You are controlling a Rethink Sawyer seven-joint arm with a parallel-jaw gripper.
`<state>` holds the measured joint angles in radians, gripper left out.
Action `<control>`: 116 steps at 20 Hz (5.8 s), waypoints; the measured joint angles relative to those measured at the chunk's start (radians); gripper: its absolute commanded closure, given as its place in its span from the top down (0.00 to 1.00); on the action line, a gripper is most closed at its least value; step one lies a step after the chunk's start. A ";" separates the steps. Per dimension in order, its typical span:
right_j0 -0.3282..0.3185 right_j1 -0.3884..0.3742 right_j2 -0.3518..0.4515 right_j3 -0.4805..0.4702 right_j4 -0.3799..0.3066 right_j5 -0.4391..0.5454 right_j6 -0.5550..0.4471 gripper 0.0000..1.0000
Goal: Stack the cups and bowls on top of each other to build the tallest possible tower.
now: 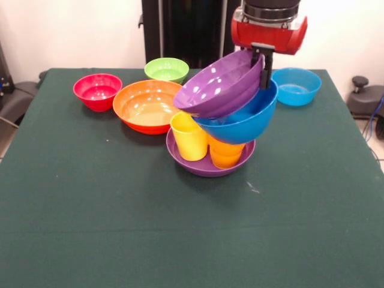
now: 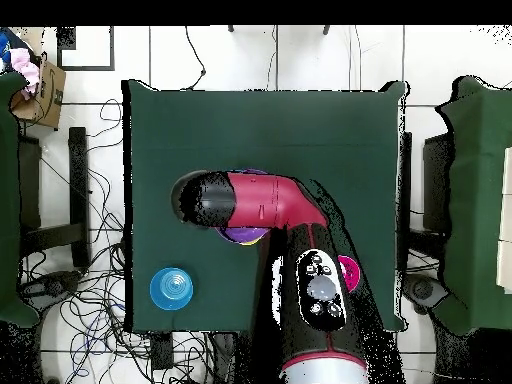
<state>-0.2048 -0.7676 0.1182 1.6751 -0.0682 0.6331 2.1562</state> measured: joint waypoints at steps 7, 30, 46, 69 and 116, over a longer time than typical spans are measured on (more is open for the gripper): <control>-0.003 0.022 -0.005 -0.013 -0.001 0.000 0.000 1.00; -0.009 -0.121 -0.024 -0.035 0.034 0.055 0.000 1.00; -0.010 -0.197 -0.025 -0.036 0.052 0.098 0.000 1.00; -0.029 -0.049 -0.034 -0.088 0.004 0.079 0.000 1.00; -0.026 0.067 -0.048 -0.132 -0.082 -0.100 0.000 1.00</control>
<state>-0.2311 -0.7004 0.0698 1.5429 -0.1498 0.5331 2.1562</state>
